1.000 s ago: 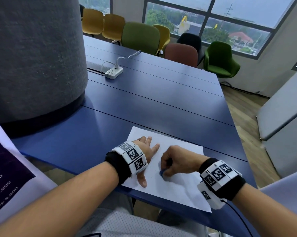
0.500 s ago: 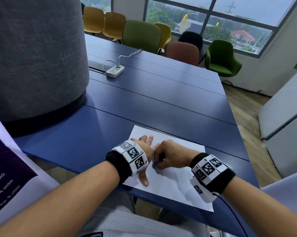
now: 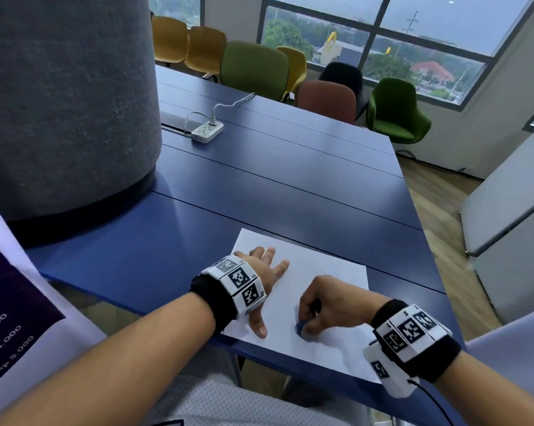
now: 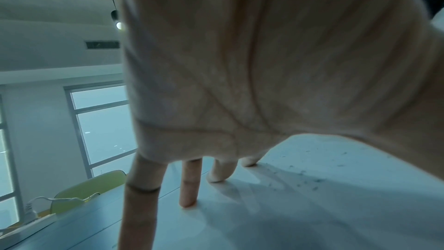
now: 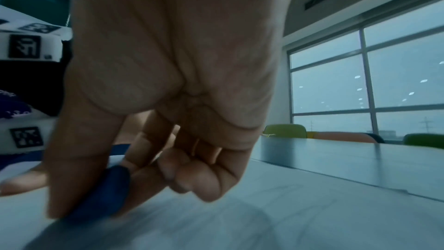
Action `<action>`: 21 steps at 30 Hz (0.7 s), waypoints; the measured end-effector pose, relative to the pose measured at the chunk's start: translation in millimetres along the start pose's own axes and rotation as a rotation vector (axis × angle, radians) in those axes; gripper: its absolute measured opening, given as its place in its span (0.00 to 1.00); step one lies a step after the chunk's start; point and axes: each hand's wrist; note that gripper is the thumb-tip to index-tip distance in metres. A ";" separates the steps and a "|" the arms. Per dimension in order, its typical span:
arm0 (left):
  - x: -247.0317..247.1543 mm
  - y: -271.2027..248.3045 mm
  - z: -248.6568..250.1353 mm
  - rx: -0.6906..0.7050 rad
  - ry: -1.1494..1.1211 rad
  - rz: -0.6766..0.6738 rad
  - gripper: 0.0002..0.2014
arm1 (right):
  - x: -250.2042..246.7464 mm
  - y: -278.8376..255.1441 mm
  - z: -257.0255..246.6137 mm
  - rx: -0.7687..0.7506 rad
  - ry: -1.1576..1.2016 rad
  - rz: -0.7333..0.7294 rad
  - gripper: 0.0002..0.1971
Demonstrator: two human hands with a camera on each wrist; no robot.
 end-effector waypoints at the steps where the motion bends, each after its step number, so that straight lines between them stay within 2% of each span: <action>1: 0.0 -0.3 -0.1 0.001 0.000 0.005 0.73 | -1.4 -0.5 3.3 0.015 0.000 0.072 0.05; 6: 3.2 -4.2 -1.8 0.017 -0.054 0.024 0.71 | 21.6 -19.8 21.4 0.156 0.159 0.501 0.04; 10: 5.9 -8.9 -1.5 0.009 -0.129 0.043 0.70 | 63.2 -49.0 22.9 0.325 0.148 0.688 0.07; 12: 5.2 -14.2 -3.3 0.008 -0.194 0.019 0.67 | 83.0 -55.6 26.5 0.306 0.168 0.766 0.13; 14: 6.0 -21.3 -5.4 0.011 -0.279 0.010 0.57 | 100.1 -57.0 33.0 0.275 0.197 0.810 0.19; 16: 10.5 -26.2 -2.6 0.033 -0.361 0.110 0.35 | 109.0 -56.8 35.1 0.275 0.239 0.867 0.21; 17: 15.2 -27.2 2.1 0.043 -0.375 0.192 0.27 | 110.9 -56.3 34.9 0.276 0.253 0.897 0.22; 18: 20.4 -26.7 11.0 0.045 -0.378 0.258 0.25 | 112.2 -56.1 35.3 0.280 0.263 0.922 0.22; 19: 25.3 -25.4 22.0 0.046 -0.378 0.298 0.28 | 112.7 -55.8 35.3 0.287 0.270 0.934 0.22; 21: 40.0 -17.7 52.4 0.079 -0.369 0.331 0.30 | 114.9 -54.0 38.6 0.283 0.292 0.961 0.21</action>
Point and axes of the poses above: each hand's wrist, its own y-axis towards the middle knuckle, its own x-axis out of the palm, z = x × y, and after that the axes turned 4 degrees about -y, right-handed
